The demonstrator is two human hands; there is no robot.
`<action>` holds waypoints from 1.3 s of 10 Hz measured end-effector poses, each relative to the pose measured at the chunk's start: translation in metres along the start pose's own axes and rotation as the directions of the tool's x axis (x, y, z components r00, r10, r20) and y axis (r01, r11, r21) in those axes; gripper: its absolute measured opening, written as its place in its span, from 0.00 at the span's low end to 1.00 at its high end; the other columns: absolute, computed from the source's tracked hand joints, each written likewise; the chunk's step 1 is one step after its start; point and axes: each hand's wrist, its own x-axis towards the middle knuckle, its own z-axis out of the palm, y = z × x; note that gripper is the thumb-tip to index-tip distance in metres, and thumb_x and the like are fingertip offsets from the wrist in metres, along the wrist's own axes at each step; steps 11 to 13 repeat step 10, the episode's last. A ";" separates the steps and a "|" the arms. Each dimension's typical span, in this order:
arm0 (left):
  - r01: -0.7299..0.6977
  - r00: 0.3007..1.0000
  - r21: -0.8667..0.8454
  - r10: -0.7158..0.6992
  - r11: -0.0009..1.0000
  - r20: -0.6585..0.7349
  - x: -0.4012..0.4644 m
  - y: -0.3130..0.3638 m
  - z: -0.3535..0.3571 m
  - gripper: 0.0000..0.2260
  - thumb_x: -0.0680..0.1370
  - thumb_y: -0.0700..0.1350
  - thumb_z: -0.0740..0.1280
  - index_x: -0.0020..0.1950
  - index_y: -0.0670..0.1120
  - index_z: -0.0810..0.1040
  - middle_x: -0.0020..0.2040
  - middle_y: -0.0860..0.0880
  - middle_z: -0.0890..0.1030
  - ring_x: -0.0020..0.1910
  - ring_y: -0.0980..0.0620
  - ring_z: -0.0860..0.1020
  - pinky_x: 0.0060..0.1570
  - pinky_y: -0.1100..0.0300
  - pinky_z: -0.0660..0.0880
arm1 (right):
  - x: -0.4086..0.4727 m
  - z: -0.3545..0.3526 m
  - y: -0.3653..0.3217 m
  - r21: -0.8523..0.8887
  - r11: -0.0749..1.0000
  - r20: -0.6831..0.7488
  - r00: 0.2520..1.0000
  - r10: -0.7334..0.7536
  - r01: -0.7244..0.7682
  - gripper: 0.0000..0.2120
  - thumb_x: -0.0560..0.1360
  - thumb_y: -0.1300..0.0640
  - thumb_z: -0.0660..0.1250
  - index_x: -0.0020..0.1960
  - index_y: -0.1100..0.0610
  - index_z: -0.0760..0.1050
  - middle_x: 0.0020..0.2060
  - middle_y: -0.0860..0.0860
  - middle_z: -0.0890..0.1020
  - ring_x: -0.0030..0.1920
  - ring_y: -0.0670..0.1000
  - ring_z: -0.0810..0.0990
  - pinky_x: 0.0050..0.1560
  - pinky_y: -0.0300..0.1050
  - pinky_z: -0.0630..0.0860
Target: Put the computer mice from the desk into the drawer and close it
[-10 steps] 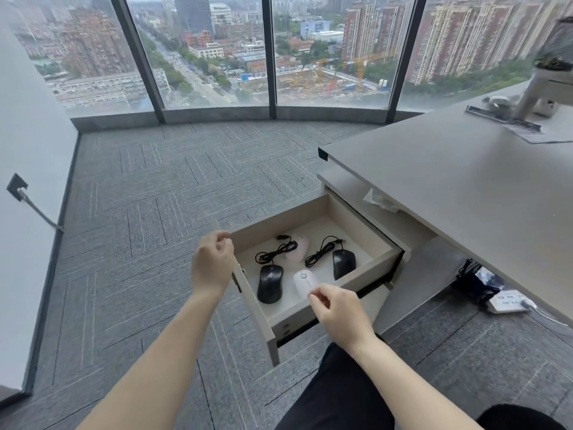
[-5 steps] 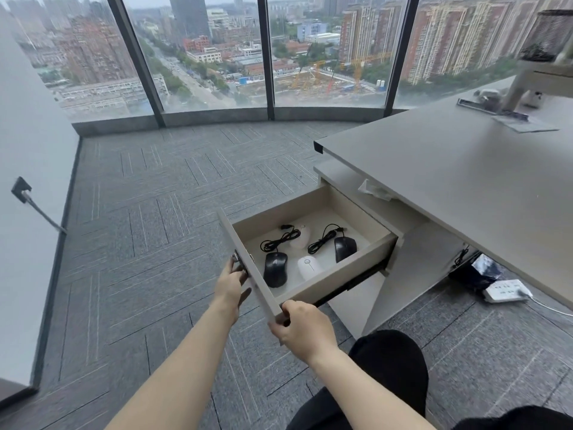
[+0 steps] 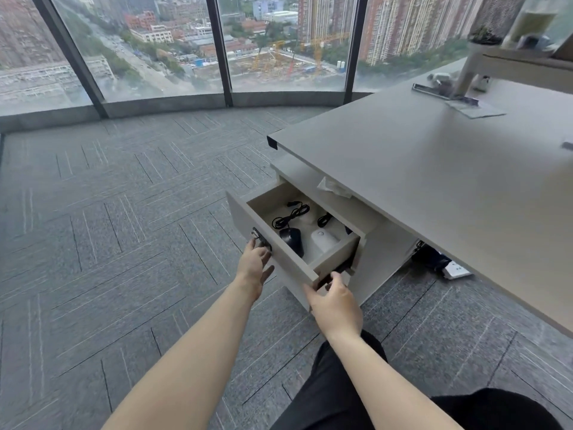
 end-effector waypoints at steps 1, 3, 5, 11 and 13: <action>0.032 0.999 -0.028 -0.031 0.999 0.032 0.011 0.001 0.029 0.24 0.80 0.37 0.52 0.76 0.50 0.61 0.51 0.56 0.76 0.61 0.51 0.74 0.63 0.49 0.70 | 0.020 -0.006 0.010 0.078 0.993 -0.067 0.993 0.096 -0.091 0.40 0.73 0.35 0.63 0.76 0.56 0.56 0.69 0.56 0.73 0.63 0.59 0.77 0.50 0.52 0.75; 0.058 0.995 -0.010 -0.057 0.998 0.083 0.039 0.003 0.077 0.21 0.80 0.36 0.52 0.70 0.51 0.69 0.51 0.55 0.77 0.59 0.52 0.74 0.67 0.47 0.68 | 0.064 -0.028 0.023 0.146 0.976 -0.112 0.978 0.179 -0.162 0.42 0.74 0.38 0.66 0.77 0.60 0.54 0.74 0.60 0.66 0.71 0.61 0.69 0.62 0.55 0.71; 0.074 0.992 -0.010 -0.073 0.997 0.107 0.058 0.001 0.106 0.23 0.80 0.38 0.53 0.74 0.53 0.66 0.60 0.53 0.75 0.61 0.53 0.74 0.66 0.48 0.70 | 0.095 -0.037 0.031 0.261 0.955 -0.110 0.979 0.174 -0.141 0.37 0.73 0.38 0.66 0.75 0.54 0.60 0.72 0.55 0.72 0.66 0.59 0.76 0.61 0.55 0.76; 0.059 0.991 0.117 -0.073 0.991 0.115 0.060 -0.007 0.099 0.22 0.80 0.42 0.52 0.76 0.48 0.63 0.73 0.48 0.70 0.67 0.44 0.73 0.67 0.46 0.70 | 0.096 -0.059 0.033 0.168 0.931 0.084 0.946 0.314 -0.324 0.33 0.76 0.50 0.64 0.76 0.58 0.55 0.66 0.59 0.76 0.63 0.61 0.77 0.57 0.53 0.75; 0.059 0.991 0.117 -0.073 0.991 0.115 0.060 -0.007 0.099 0.22 0.80 0.42 0.52 0.76 0.48 0.63 0.73 0.48 0.70 0.67 0.44 0.73 0.67 0.46 0.70 | 0.096 -0.059 0.033 0.168 0.931 0.084 0.946 0.314 -0.324 0.33 0.76 0.50 0.64 0.76 0.58 0.55 0.66 0.59 0.76 0.63 0.61 0.77 0.57 0.53 0.75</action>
